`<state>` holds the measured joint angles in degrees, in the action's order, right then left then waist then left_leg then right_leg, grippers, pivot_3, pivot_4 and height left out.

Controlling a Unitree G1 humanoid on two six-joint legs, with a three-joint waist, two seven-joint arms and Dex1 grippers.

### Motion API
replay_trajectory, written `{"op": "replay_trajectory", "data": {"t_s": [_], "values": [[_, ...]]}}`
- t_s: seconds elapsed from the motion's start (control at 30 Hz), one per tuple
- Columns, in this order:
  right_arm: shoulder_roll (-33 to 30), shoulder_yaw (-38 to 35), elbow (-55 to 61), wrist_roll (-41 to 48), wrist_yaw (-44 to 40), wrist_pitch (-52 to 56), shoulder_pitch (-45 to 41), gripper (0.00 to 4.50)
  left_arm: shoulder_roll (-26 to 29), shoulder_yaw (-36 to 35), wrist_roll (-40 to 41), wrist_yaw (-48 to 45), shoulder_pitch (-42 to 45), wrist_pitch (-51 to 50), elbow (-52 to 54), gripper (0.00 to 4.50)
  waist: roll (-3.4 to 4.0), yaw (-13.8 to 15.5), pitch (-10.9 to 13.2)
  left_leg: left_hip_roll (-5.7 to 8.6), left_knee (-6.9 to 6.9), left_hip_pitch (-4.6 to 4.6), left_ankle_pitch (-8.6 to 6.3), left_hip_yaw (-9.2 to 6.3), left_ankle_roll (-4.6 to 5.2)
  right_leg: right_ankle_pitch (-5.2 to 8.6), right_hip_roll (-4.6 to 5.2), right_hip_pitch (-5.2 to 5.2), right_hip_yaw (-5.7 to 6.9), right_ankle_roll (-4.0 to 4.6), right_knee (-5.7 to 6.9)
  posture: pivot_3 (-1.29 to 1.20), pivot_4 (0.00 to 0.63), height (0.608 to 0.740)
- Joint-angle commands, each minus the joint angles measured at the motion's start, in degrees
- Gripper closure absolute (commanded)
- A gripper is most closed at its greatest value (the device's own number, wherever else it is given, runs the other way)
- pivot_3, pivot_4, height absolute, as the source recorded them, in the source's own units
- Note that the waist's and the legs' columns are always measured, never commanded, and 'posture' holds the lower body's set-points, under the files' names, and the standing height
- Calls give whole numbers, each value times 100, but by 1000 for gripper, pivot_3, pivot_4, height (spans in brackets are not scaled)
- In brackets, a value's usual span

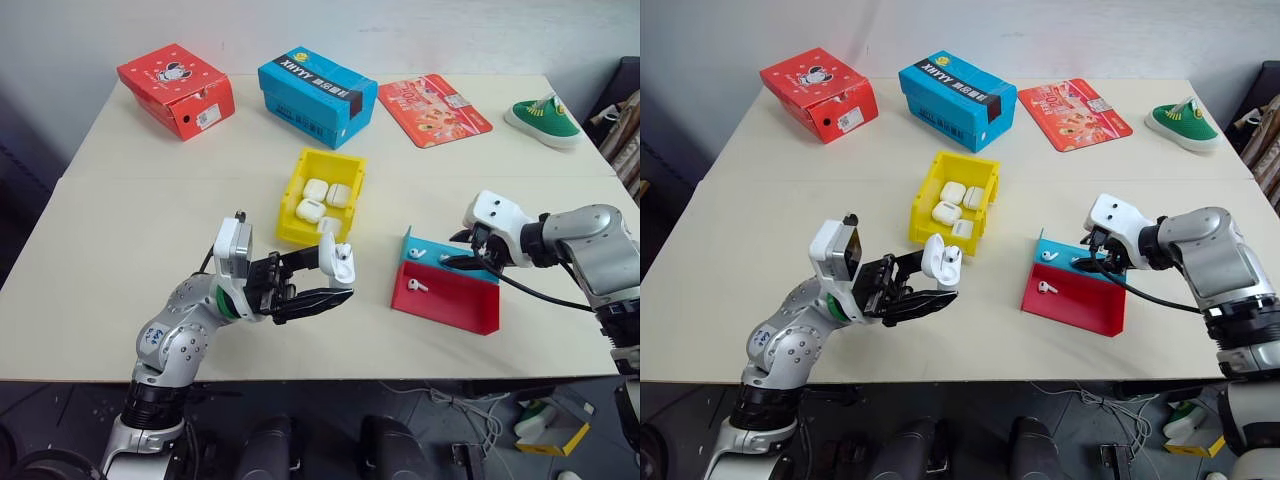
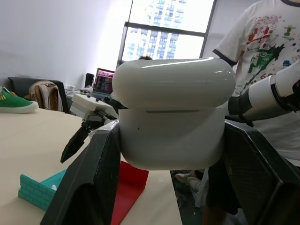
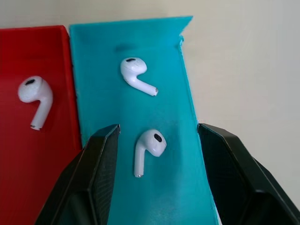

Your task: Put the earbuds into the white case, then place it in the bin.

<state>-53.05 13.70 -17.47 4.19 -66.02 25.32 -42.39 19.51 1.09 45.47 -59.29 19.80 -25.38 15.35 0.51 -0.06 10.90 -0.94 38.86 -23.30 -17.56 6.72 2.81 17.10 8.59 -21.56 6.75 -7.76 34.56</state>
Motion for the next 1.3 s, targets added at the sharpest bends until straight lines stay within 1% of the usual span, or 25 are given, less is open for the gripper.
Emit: {"op": "replay_trajectory", "data": {"t_s": [0.03,0.33,0.63,0.73,0.87,1.3], "values": [[20,78,-196,-244,-143,-105,-209,1849,-16,27,5,77,-22,60,321,1700,0,-6,0,0,0,0,0,1,0,0,0,0,0,0,0,0,150,740],[306,160,-552,-496,-322,-249,-398,1849,-22,50,-11,160,-52,44,393,1700,0,-8,0,-1,0,0,0,2,-1,0,-2,0,-1,0,3,0,150,740],[416,232,-697,-752,-414,-159,-440,1849,20,15,16,178,-18,16,395,1700,0,-9,0,-1,1,1,0,1,-1,0,-2,0,-2,0,5,0,150,740],[443,226,-713,-766,-411,-157,-412,2403,33,0,24,174,-4,9,382,1700,0,-9,0,-1,2,1,1,1,-1,0,-2,0,-2,0,7,0,150,740],[448,237,-687,-779,-433,-137,-392,3740,63,-27,46,161,23,-4,359,1700,0,-11,0,-1,3,1,1,1,-1,0,-2,0,-2,0,8,0,150,740],[395,175,-595,-788,-490,-76,-293,3740,76,-23,52,169,36,10,352,1700,0,-11,0,-1,4,3,1,0,-1,0,-2,1,-2,0,10,0,150,740]]}}
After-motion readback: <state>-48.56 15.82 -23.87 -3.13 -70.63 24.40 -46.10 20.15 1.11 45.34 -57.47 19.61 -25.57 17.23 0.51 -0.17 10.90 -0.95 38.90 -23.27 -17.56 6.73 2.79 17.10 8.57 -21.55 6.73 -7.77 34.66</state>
